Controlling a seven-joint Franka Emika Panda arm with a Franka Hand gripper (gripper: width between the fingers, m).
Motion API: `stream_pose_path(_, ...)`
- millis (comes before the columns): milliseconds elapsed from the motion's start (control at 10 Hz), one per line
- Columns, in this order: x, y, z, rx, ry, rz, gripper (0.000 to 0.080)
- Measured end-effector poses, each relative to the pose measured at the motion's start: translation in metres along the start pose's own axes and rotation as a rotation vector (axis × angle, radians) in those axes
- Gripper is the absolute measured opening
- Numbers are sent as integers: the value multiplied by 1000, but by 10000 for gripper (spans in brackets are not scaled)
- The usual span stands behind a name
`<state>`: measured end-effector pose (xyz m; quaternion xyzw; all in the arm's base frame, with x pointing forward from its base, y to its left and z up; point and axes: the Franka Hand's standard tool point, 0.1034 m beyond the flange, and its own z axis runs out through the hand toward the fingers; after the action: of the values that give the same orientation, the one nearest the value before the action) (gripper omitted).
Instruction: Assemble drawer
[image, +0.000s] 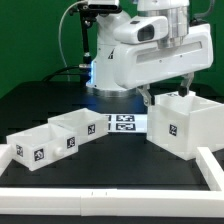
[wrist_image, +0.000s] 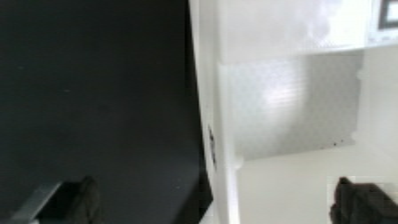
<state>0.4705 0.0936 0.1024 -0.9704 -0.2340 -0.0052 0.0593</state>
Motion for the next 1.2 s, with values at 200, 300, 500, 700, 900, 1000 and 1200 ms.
stream_pose_path(200,0,2,1,-1,4,-1,649)
stream_pose_path(300,2,4,1,-13,37,-8,649)
stream_pose_path(500,11,10,5,-51,154,-48,649)
stream_pose_path(700,17,20,16,-113,348,-58,649)
stream_pose_path(900,15,26,22,-146,463,-38,649)
stream_pose_path(1000,3,24,38,-117,440,-25,649)
stream_pose_path(1200,7,10,38,-88,411,-19,649)
